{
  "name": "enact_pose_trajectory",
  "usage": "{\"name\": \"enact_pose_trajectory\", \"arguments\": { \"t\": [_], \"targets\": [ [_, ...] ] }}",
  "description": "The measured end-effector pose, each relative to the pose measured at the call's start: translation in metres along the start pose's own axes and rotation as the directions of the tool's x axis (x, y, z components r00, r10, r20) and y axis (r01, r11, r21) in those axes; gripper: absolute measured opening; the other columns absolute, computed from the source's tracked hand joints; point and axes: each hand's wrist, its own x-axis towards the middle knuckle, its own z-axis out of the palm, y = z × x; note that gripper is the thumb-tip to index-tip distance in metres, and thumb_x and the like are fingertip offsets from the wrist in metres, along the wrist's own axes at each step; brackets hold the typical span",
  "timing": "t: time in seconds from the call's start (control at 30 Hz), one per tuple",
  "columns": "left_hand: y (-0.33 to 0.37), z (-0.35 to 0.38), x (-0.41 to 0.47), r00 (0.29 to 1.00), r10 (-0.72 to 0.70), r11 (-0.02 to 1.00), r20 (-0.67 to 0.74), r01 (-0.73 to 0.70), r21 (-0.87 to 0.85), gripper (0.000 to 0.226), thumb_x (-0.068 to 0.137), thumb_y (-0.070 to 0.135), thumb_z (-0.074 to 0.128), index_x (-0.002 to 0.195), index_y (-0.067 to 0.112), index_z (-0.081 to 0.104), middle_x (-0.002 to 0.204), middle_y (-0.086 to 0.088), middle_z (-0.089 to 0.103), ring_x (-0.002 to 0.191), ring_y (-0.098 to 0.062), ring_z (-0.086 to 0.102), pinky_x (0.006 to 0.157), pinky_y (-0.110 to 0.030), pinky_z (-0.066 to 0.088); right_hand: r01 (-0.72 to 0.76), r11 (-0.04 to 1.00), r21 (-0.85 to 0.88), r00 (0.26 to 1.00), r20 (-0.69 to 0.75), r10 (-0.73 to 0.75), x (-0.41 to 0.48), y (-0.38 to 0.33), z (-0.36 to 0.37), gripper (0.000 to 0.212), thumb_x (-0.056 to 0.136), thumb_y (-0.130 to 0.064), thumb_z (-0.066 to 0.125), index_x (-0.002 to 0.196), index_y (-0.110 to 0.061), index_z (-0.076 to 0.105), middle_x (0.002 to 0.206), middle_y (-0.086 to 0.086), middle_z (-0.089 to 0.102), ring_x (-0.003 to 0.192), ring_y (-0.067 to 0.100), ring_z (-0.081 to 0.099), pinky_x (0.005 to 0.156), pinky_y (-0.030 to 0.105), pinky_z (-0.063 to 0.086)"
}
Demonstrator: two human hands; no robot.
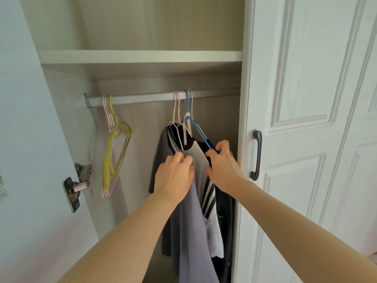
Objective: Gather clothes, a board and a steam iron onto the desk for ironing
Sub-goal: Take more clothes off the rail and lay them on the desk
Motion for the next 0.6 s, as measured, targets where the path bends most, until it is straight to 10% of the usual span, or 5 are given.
{"name": "enact_pose_trajectory", "arguments": {
  "t": [0.23,0.47,0.6],
  "targets": [
    [-0.018,-0.005,0.029,0.927,-0.348,0.887,0.142,0.375,-0.270,0.039,0.084,0.001,0.061,0.117,0.010,0.043,0.110,-0.012,0.052,0.091,-0.027,0.057,0.068,-0.033,0.047,-0.047,0.999,0.023,0.993,0.112,0.044,0.031,-0.017,0.002,0.032,0.092,-0.022,0.055,0.121,-0.010,0.049,0.138,0.015,0.027,0.098,0.025,0.055,0.083,0.030,0.054],
    [-0.038,-0.001,0.063,0.742,-0.551,0.380,0.382,0.631,-0.677,0.040,0.089,0.006,0.059,0.129,0.008,0.052,0.118,-0.010,0.061,0.097,-0.020,0.055,0.083,-0.029,0.046,-0.137,0.987,0.082,0.986,0.107,0.128,0.062,-0.035,0.008,0.030,0.094,-0.024,0.055,0.120,-0.009,0.051,0.128,0.013,0.033,0.100,0.026,0.050,0.084,0.033,0.051],
    [-0.038,-0.003,0.077,0.656,-0.579,0.069,0.484,0.631,-0.773,0.017,0.098,0.013,0.048,0.102,0.010,0.065,0.074,-0.003,0.056,0.077,-0.018,0.053,0.074,-0.028,0.045,-0.239,0.961,0.138,0.965,0.143,0.220,0.074,-0.044,0.009,0.031,0.096,-0.018,0.050,0.123,-0.003,0.052,0.129,0.015,0.033,0.109,0.033,0.044,0.094,0.038,0.045]
  ]
}}
